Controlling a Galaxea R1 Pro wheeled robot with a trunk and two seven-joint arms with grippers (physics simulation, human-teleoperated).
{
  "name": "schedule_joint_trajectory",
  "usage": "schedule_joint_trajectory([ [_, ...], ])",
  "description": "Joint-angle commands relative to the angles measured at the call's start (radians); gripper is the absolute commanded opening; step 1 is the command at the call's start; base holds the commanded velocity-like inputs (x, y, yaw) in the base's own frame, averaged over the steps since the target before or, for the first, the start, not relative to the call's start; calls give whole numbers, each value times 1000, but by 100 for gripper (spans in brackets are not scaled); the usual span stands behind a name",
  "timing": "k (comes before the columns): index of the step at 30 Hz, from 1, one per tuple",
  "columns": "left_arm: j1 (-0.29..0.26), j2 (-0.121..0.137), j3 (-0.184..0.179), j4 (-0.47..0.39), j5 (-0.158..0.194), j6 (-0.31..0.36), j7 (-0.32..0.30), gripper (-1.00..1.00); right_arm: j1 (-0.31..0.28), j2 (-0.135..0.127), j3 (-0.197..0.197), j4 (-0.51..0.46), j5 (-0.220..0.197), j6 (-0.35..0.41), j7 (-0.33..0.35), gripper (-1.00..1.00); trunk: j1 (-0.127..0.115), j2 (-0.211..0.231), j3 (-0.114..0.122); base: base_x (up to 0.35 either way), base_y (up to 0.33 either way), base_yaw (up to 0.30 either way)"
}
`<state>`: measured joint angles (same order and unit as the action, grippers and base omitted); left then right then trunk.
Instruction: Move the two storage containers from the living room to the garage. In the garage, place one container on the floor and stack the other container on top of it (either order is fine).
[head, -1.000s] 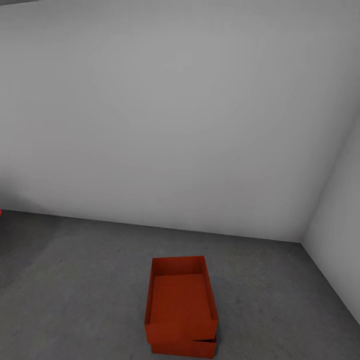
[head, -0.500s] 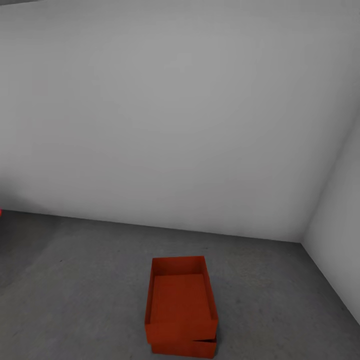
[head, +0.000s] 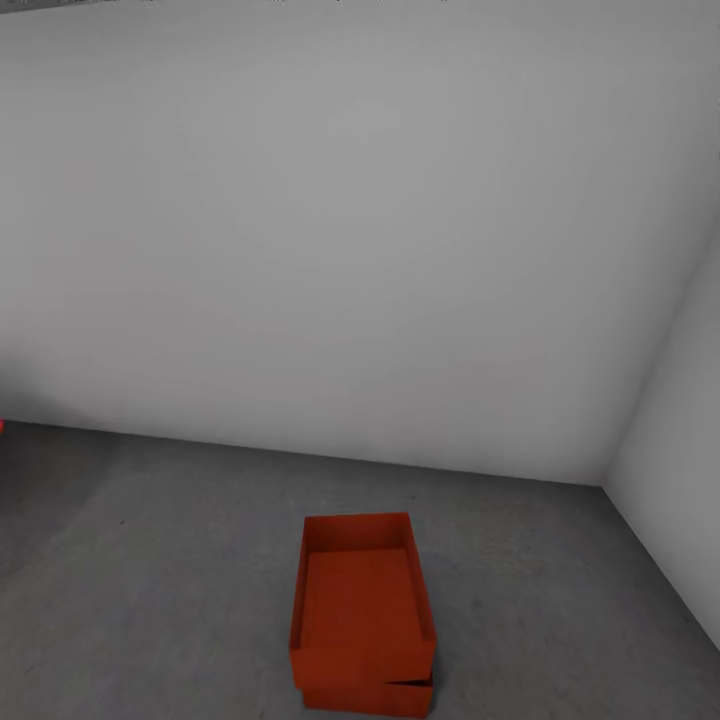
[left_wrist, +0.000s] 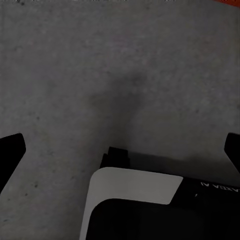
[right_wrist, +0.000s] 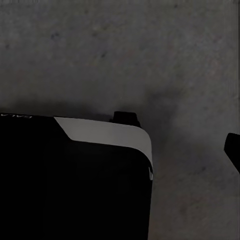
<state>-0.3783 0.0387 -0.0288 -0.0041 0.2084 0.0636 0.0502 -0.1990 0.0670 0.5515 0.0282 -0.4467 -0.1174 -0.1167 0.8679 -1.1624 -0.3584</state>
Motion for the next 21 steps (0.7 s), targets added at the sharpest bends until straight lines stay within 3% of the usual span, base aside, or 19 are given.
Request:
schedule_joint_trajectory([
  [1, -1, 0, -3, 0, 8, 4, 2, 100, -1, 0, 8, 3, -9, -7, -1, 100, 0, -1, 0, 0, 0, 0],
  [21, -1, -1, -3, 0, 9, 4, 2, 100, -2, -2, 8, 3, -9, -13, -1, 100, 0, -1, 21, 0, 0, 0],
])
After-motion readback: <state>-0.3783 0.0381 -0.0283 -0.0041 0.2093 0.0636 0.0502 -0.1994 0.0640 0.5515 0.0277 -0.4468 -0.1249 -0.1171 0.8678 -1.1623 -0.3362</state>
